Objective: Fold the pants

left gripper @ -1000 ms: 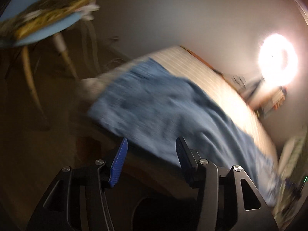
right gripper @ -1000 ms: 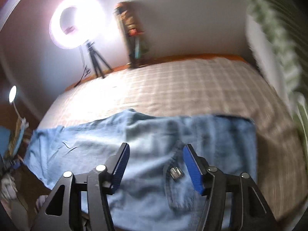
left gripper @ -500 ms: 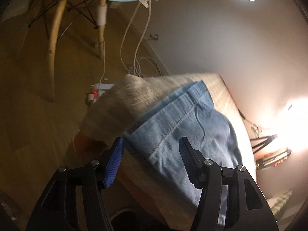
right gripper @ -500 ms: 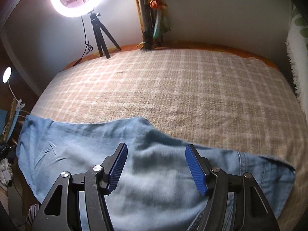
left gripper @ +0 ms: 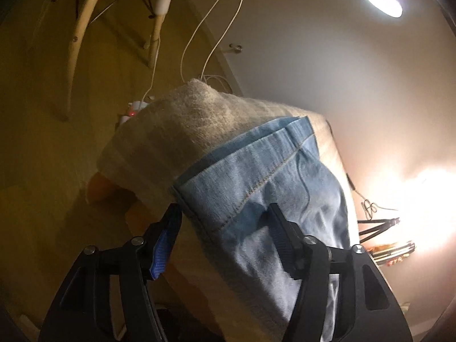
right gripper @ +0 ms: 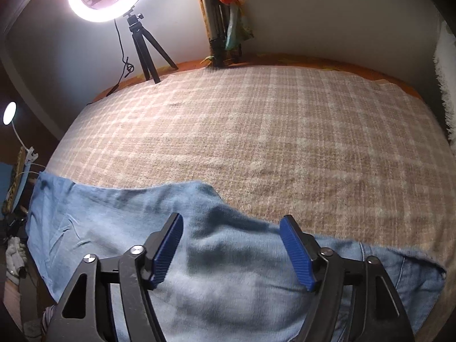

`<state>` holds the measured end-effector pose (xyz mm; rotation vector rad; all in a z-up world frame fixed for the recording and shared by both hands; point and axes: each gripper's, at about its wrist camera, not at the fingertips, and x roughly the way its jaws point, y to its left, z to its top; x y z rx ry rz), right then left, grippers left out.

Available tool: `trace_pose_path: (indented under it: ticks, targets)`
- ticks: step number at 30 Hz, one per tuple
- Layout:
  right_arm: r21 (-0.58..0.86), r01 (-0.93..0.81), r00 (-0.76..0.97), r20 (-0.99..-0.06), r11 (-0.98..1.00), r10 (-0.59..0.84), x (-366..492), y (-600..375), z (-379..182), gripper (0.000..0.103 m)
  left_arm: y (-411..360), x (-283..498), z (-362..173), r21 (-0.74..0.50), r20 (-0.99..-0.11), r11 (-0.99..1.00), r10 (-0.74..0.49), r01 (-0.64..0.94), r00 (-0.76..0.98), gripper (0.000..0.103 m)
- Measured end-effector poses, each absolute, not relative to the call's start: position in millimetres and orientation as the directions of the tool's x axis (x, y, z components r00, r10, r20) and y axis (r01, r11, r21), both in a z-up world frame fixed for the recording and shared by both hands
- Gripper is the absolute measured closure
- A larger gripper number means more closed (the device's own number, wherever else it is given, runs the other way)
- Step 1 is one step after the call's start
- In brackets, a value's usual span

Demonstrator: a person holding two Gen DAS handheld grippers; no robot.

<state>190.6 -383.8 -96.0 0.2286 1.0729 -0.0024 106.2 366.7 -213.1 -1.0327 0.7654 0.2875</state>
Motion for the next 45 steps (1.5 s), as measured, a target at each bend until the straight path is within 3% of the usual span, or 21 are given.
trace_pose_path:
  ticks: [2,4,7,9,13,16,17,18,19,21,24,29,31,32,40,43,44,45]
  targets:
    - [0.198,0.127,0.481,-0.869,0.972,0.114,195,-391,-95,0.026,362,106,-207,-0.636,-0.703,0.528,-0.094,-0.563,0.705,0.066]
    - [0.219,0.145,0.486,-0.865,0.965,0.124,200,-402,-94,0.025,355,109,-199,-0.603,-0.717,0.557,-0.063,-0.572,0.694,0.076]
    - [0.237,0.146,0.481,-0.865,0.96,0.14,207,-411,-94,0.024,340,115,-181,-0.48,-0.753,0.655,0.034,-0.584,0.657,0.082]
    - [0.24,0.131,0.46,-0.874,0.962,0.156,213,-412,-101,0.024,334,116,-170,-0.447,-0.737,0.693,0.073,-0.565,0.672,0.093]
    - [0.277,0.079,0.411,-0.884,0.958,0.222,222,-400,-120,0.026,328,119,-152,-0.416,-0.716,0.731,0.103,-0.541,0.69,0.094]
    - [0.303,0.033,0.381,-0.885,0.952,0.268,229,-388,-132,0.04,324,125,-143,-0.379,-0.711,0.762,0.124,-0.526,0.692,0.095]
    - [0.302,0.021,0.384,-0.883,0.953,0.271,230,-383,-133,0.05,323,125,-139,-0.365,-0.708,0.771,0.135,-0.522,0.693,0.095]
    - [0.308,-0.001,0.395,-0.874,0.951,0.283,230,-377,-132,0.074,324,127,-139,-0.357,-0.706,0.775,0.142,-0.522,0.694,0.095]
    - [0.322,-0.02,0.388,-0.87,0.946,0.304,231,-373,-132,0.085,322,126,-136,-0.345,-0.703,0.781,0.153,-0.521,0.694,0.095]
    - [0.219,-0.055,0.417,-0.881,0.974,0.222,229,-357,-123,0.094,323,124,-132,-0.32,-0.686,0.79,0.187,-0.522,0.703,0.096]
    - [0.119,-0.041,0.437,-0.891,0.992,0.125,232,-351,-121,0.097,330,125,-147,-0.304,-0.727,0.777,0.185,-0.552,0.661,0.096]
    - [0.025,-0.029,0.417,-0.908,0.999,0.034,237,-336,-127,0.094,337,120,-169,-0.341,-0.739,0.755,0.153,-0.56,0.657,0.095]
    - [-0.033,-0.013,0.405,-0.914,0.999,-0.025,239,-331,-122,0.078,340,115,-169,-0.376,-0.725,0.744,0.135,-0.552,0.676,0.096]
    - [-0.057,0.0,0.413,-0.909,0.998,-0.052,240,-328,-117,0.063,340,114,-169,-0.382,-0.718,0.747,0.131,-0.544,0.684,0.095]
    - [0.066,-0.082,0.519,-0.849,0.994,0.1,239,-267,-53,0.044,345,108,-161,-0.476,-0.651,0.75,0.05,-0.459,0.757,0.095]
    - [0.114,-0.148,0.514,-0.84,0.982,0.175,246,-225,-44,0.044,354,101,-171,-0.56,-0.633,0.691,-0.001,-0.456,0.774,0.076]
    - [0.124,-0.174,0.507,-0.839,0.977,0.197,247,-210,-43,0.044,356,100,-174,-0.576,-0.632,0.676,-0.012,-0.459,0.775,0.059]
    - [0.125,-0.206,0.5,-0.839,0.97,0.215,248,-191,-40,0.044,359,97,-180,-0.596,-0.632,0.651,-0.02,-0.47,0.774,0.052]
